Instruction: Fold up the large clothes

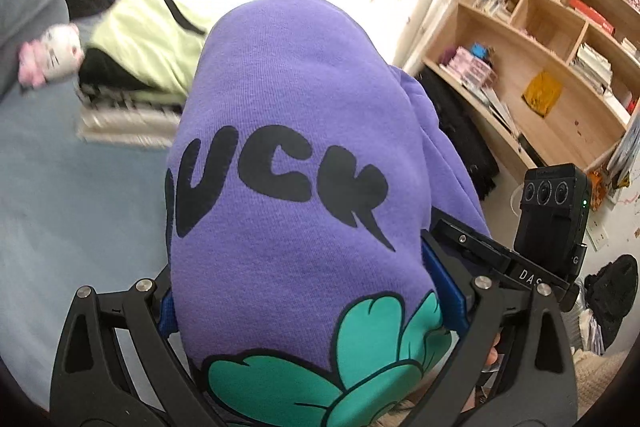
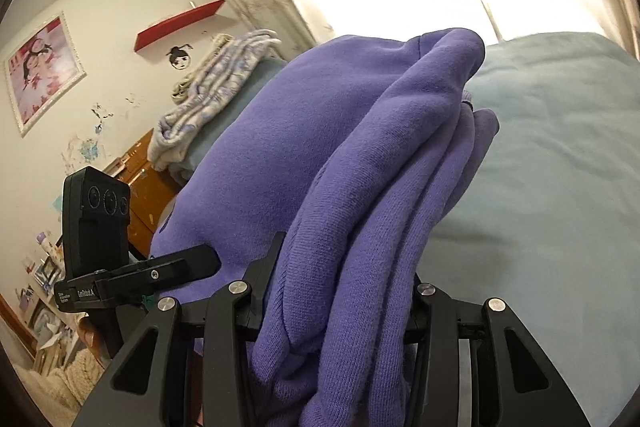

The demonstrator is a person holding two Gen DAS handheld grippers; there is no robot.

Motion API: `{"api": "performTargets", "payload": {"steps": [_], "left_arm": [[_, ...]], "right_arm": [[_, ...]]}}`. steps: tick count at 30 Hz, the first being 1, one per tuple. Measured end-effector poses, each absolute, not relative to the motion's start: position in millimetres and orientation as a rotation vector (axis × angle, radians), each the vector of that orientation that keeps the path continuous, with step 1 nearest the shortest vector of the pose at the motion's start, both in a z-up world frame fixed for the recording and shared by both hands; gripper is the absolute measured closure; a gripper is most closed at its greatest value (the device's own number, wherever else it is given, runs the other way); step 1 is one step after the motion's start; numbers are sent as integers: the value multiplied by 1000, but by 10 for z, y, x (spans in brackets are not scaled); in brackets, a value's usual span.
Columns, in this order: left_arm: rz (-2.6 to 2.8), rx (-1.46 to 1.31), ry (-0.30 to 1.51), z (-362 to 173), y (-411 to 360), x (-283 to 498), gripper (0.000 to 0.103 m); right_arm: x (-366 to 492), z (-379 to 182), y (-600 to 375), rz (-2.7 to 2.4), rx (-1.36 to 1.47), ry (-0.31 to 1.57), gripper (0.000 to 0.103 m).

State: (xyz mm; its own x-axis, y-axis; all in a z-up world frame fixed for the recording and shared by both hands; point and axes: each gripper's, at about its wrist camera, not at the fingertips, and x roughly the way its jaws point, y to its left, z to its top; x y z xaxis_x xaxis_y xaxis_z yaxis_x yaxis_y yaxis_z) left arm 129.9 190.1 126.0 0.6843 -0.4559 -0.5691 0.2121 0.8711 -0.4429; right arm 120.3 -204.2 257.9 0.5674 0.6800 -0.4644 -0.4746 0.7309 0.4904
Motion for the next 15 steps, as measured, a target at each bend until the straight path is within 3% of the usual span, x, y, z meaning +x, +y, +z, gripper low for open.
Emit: {"api": "performTargets", "payload": {"steps": [9,15], "left_arm": [[-346,-343,620,1804,3078,2577,7],[-306,-290,591,1830,3803,3882,7]], "right_arm": [[2786,2977,-985,733,278,600,62],[4338,2665,-207,709,296,575,62]]}}
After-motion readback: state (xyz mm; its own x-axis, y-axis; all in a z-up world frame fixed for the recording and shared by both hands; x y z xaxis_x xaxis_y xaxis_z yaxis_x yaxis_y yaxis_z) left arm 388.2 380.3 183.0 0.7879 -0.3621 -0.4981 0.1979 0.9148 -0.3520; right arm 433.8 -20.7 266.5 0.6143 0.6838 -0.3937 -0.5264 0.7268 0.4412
